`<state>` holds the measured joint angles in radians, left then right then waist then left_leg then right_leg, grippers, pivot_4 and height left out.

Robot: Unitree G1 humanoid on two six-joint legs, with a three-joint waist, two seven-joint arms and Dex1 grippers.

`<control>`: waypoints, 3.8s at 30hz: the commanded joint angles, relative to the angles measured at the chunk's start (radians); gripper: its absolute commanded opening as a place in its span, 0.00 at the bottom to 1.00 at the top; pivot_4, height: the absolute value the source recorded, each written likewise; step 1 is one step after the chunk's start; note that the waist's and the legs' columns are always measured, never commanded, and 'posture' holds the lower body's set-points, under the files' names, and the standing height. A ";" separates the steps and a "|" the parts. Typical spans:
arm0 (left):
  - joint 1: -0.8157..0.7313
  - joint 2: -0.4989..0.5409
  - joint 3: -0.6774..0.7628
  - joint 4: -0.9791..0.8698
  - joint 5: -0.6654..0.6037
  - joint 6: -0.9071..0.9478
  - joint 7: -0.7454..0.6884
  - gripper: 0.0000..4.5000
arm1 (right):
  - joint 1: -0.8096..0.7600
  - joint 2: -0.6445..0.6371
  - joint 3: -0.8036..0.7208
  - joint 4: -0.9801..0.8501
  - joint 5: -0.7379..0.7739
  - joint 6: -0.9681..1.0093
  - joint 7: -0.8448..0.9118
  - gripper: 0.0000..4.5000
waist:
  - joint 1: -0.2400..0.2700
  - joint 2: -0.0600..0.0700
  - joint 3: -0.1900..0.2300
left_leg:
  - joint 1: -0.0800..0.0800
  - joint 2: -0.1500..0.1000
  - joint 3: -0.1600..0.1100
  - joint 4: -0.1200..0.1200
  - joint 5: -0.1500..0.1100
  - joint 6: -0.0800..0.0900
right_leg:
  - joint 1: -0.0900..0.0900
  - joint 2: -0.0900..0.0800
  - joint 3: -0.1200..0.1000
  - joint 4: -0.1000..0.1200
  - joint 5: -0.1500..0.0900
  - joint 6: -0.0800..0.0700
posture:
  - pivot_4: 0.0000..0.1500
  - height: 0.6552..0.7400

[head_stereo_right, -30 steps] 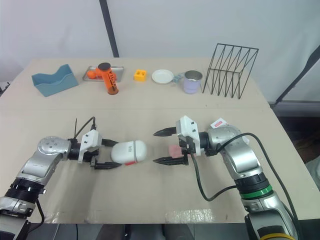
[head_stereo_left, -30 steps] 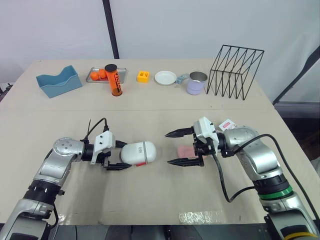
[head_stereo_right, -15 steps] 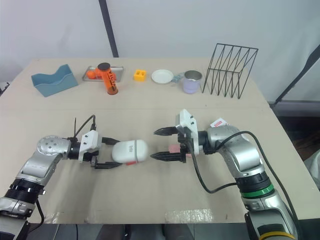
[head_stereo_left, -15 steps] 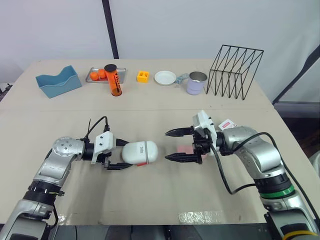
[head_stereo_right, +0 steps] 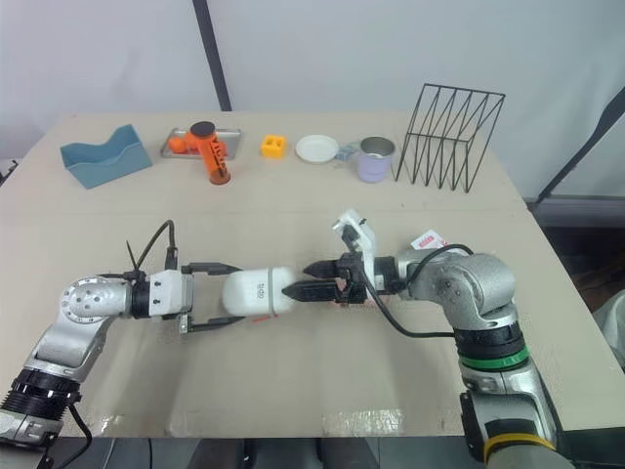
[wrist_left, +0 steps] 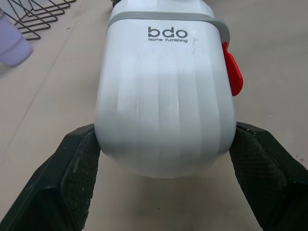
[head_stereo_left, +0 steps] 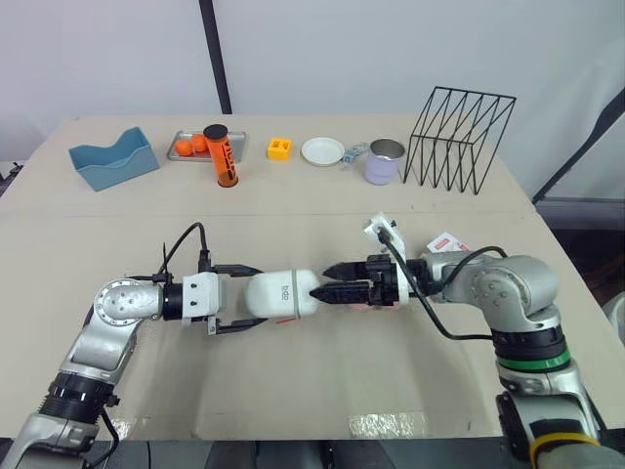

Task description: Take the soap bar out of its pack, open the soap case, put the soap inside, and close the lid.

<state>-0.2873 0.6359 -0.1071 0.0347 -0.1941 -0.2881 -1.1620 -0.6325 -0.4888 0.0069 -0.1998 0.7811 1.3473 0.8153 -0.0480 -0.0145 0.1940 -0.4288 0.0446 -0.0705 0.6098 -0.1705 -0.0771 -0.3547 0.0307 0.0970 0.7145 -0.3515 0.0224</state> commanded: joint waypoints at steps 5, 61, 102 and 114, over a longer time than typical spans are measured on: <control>0.003 -0.006 0.005 -0.047 0.022 -0.063 0.056 0.86 | -0.055 0.063 -0.105 0.008 0.104 0.188 -0.090 1.00 | 0.000 0.000 0.000 | 0.000 0.000 0.000 0.000 0.000 0.000 | 0.000 0.000 0.000 0.000 0.000 0.000 | 1.00 1.00; 0.010 -0.026 -0.021 -0.028 0.020 -0.040 0.109 0.85 | -0.038 0.064 -0.134 0.069 0.157 0.244 -0.081 0.42 | -0.001 0.000 0.000 | -0.003 0.000 0.000 0.000 0.000 0.000 | -0.004 0.001 0.000 0.000 0.000 0.000 | 1.00 1.00; 0.049 -0.008 -0.017 -0.099 -0.065 0.126 0.086 0.85 | -0.062 -0.747 0.290 0.081 -0.352 -0.407 0.392 0.42 | 0.000 0.001 0.000 | -0.010 0.001 0.003 0.000 0.000 0.000 | -0.013 0.000 0.002 0.000 0.000 -0.001 | 1.00 1.00; 0.051 -0.007 -0.015 -0.120 -0.069 0.147 0.086 0.85 | 0.012 -0.691 0.345 0.106 -0.537 -0.532 0.395 0.42 | 0.000 0.001 0.000 | -0.009 0.001 0.003 0.000 0.000 0.000 | -0.013 0.000 0.001 0.001 0.001 -0.002 | 1.00 1.00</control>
<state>-0.2322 0.6221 -0.1480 -0.0498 -0.2442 -0.1438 -1.0764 -0.6156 -1.1776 0.3634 -0.0976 0.2687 0.8376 1.2021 -0.0477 -0.0138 0.1944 -0.4377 0.0456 -0.0678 0.6103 -0.1703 -0.0772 -0.3673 0.0305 0.0981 0.7155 -0.3506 0.0207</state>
